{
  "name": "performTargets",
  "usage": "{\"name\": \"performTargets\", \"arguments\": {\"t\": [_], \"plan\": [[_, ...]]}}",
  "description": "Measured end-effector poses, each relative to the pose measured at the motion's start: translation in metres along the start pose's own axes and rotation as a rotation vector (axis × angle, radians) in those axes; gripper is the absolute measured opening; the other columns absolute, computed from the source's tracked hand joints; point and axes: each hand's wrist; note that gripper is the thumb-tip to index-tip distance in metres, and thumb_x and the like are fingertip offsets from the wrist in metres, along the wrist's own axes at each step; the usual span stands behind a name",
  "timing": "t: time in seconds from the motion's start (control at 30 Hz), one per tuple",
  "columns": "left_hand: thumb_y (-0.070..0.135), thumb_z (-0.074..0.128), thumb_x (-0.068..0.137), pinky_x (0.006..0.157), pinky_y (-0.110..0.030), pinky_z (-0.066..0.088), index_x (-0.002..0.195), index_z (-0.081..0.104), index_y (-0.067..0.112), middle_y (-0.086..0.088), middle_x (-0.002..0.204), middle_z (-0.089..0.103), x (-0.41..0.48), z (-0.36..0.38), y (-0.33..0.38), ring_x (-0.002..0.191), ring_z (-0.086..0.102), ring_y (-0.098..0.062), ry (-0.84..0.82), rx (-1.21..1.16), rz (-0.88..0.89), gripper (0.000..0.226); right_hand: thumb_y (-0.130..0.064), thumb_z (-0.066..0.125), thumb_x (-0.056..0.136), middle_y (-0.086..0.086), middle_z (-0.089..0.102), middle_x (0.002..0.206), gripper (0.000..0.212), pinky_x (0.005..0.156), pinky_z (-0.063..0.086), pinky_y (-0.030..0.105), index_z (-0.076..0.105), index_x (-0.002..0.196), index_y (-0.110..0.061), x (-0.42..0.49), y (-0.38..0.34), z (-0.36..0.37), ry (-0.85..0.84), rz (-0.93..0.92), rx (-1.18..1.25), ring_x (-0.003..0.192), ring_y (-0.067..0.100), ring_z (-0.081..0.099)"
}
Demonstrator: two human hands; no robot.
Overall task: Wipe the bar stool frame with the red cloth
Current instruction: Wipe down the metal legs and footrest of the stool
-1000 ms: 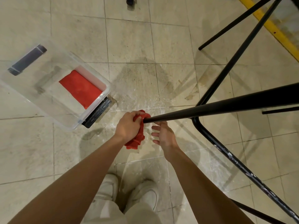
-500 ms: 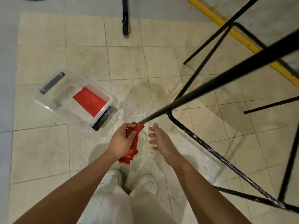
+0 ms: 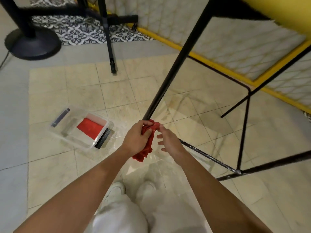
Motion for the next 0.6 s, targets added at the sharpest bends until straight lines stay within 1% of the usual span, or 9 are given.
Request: {"name": "performTargets", "arguments": {"t": [0.1, 0.23, 0.27, 0.33, 0.37, 0.43, 0.47, 0.53, 0.6], "plan": [[0.02, 0.049, 0.097, 0.062, -0.045, 0.059, 0.112, 0.052, 0.025, -0.004, 0.098, 0.06, -0.001, 0.008, 0.015, 0.064, 0.068, -0.031, -0.001, 0.071, 0.066, 0.016, -0.051, 0.026, 0.097, 0.002, 0.058, 0.115, 0.047, 0.096, 0.044, 0.044, 0.052, 0.122, -0.02, -0.008, 0.0, -0.013, 0.069, -0.042, 0.045, 0.102, 0.02, 0.057], [0.02, 0.049, 0.097, 0.059, -0.042, 0.059, 0.115, 0.053, 0.025, -0.004, 0.105, 0.054, -0.002, 0.02, 0.026, 0.068, 0.067, -0.032, -0.018, 0.147, 0.092, 0.02, -0.045, 0.03, 0.098, 0.003, 0.06, 0.11, 0.041, 0.094, 0.045, 0.042, 0.055, 0.117, -0.018, -0.022, 0.011, -0.031, 0.19, -0.058, 0.082, 0.099, 0.02, 0.058], [0.021, 0.049, 0.096, 0.061, -0.042, 0.059, 0.116, 0.053, 0.026, -0.003, 0.108, 0.053, 0.0, 0.022, 0.027, 0.07, 0.067, -0.03, -0.002, 0.204, 0.109, 0.02, -0.043, 0.032, 0.098, 0.003, 0.06, 0.111, 0.04, 0.095, 0.044, 0.041, 0.056, 0.116, -0.017, -0.026, 0.015, -0.035, 0.223, -0.059, 0.09, 0.102, 0.02, 0.057], [0.024, 0.049, 0.096, 0.059, -0.038, 0.057, 0.117, 0.052, 0.027, 0.0, 0.109, 0.051, 0.003, 0.027, 0.027, 0.069, 0.067, -0.026, 0.029, 0.303, 0.139, 0.022, -0.04, 0.035, 0.098, 0.003, 0.058, 0.119, 0.039, 0.102, 0.04, 0.043, 0.055, 0.122, -0.016, -0.032, 0.024, -0.045, 0.278, -0.048, 0.117, 0.111, 0.021, 0.054], [0.025, 0.048, 0.096, 0.062, -0.035, 0.057, 0.119, 0.051, 0.027, 0.001, 0.111, 0.05, 0.005, 0.029, 0.026, 0.071, 0.066, -0.024, 0.038, 0.369, 0.148, 0.023, -0.038, 0.035, 0.098, 0.003, 0.057, 0.122, 0.039, 0.104, 0.039, 0.043, 0.054, 0.124, -0.016, -0.036, 0.029, -0.049, 0.3, -0.034, 0.132, 0.114, 0.021, 0.053], [0.027, 0.047, 0.097, 0.071, -0.03, 0.052, 0.125, 0.049, 0.026, 0.004, 0.119, 0.048, 0.008, 0.033, 0.023, 0.078, 0.061, -0.018, 0.051, 0.548, 0.189, 0.029, -0.037, 0.036, 0.098, 0.002, 0.057, 0.118, 0.038, 0.104, 0.038, 0.041, 0.054, 0.124, -0.015, -0.04, 0.038, -0.057, 0.327, -0.017, 0.15, 0.114, 0.021, 0.052], [0.026, 0.046, 0.097, 0.073, -0.029, 0.049, 0.128, 0.047, 0.025, 0.004, 0.121, 0.046, 0.01, 0.034, 0.021, 0.08, 0.059, -0.016, 0.051, 0.61, 0.209, 0.031, -0.036, 0.036, 0.099, 0.001, 0.056, 0.114, 0.036, 0.103, 0.039, 0.039, 0.054, 0.121, -0.015, -0.042, 0.043, -0.061, 0.335, -0.011, 0.158, 0.113, 0.022, 0.053], [0.024, 0.045, 0.097, 0.075, -0.033, 0.051, 0.129, 0.046, 0.023, 0.002, 0.123, 0.045, 0.013, 0.038, 0.016, 0.082, 0.059, -0.02, 0.068, 0.664, 0.223, 0.032, -0.036, 0.036, 0.099, -0.001, 0.055, 0.109, 0.035, 0.1, 0.038, 0.033, 0.055, 0.119, -0.015, -0.045, 0.05, -0.067, 0.35, -0.004, 0.16, 0.111, 0.021, 0.053], [0.022, 0.046, 0.096, 0.079, -0.04, 0.053, 0.129, 0.047, 0.021, -0.001, 0.126, 0.045, 0.017, 0.041, 0.01, 0.085, 0.061, -0.026, 0.1, 0.707, 0.209, 0.033, -0.035, 0.035, 0.099, -0.003, 0.053, 0.108, 0.037, 0.098, 0.037, 0.03, 0.054, 0.121, -0.013, -0.046, 0.055, -0.071, 0.354, 0.001, 0.158, 0.111, 0.021, 0.053]]}}
Point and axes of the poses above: each hand's wrist, its own x-axis towards the middle knuckle, its own z-axis out of the palm, y = z × x
